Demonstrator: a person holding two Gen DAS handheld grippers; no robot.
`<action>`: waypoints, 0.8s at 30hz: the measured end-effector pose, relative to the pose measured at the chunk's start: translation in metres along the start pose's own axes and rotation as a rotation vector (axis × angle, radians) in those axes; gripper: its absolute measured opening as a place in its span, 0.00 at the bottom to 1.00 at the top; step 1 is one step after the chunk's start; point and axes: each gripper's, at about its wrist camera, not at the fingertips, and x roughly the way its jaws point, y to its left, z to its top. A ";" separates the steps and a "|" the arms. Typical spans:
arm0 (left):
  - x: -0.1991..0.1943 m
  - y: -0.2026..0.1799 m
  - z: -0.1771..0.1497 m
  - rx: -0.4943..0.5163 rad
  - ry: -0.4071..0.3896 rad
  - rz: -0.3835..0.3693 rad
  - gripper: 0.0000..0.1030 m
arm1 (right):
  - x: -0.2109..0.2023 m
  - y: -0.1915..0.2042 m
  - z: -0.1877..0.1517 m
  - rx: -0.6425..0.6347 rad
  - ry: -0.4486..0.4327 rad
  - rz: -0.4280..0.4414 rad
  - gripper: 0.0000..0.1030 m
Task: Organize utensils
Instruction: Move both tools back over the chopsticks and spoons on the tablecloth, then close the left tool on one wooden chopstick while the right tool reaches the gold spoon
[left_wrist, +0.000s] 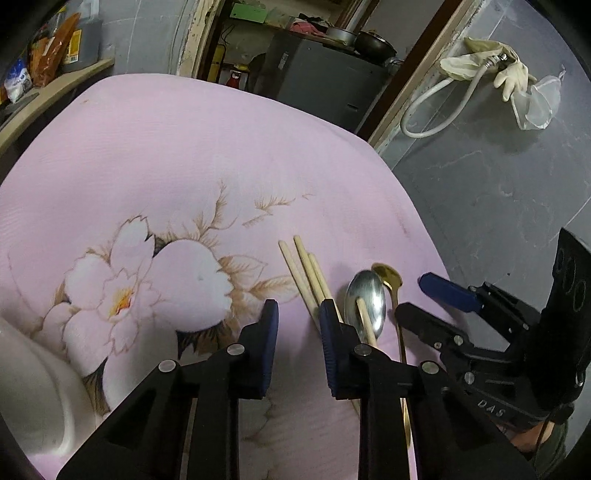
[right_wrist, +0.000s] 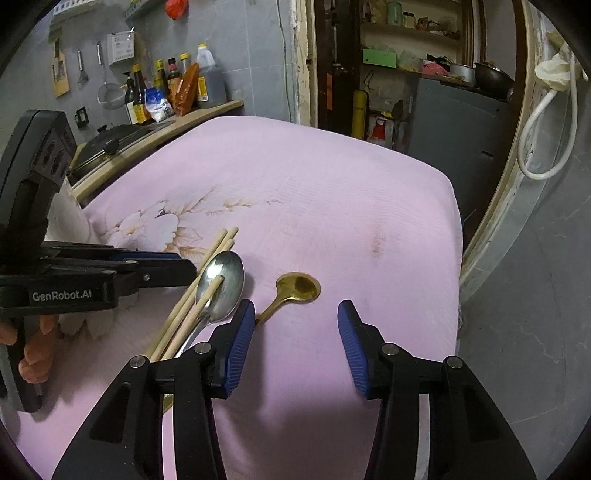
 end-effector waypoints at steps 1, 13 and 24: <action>0.001 0.000 0.001 -0.001 0.003 -0.001 0.19 | 0.000 -0.001 0.000 0.002 0.000 0.002 0.43; 0.006 -0.002 0.004 0.005 0.013 0.021 0.04 | 0.003 0.001 0.004 0.001 0.007 -0.002 0.43; -0.012 0.009 -0.014 0.007 0.038 0.024 0.00 | 0.022 0.006 0.016 -0.024 0.077 0.010 0.41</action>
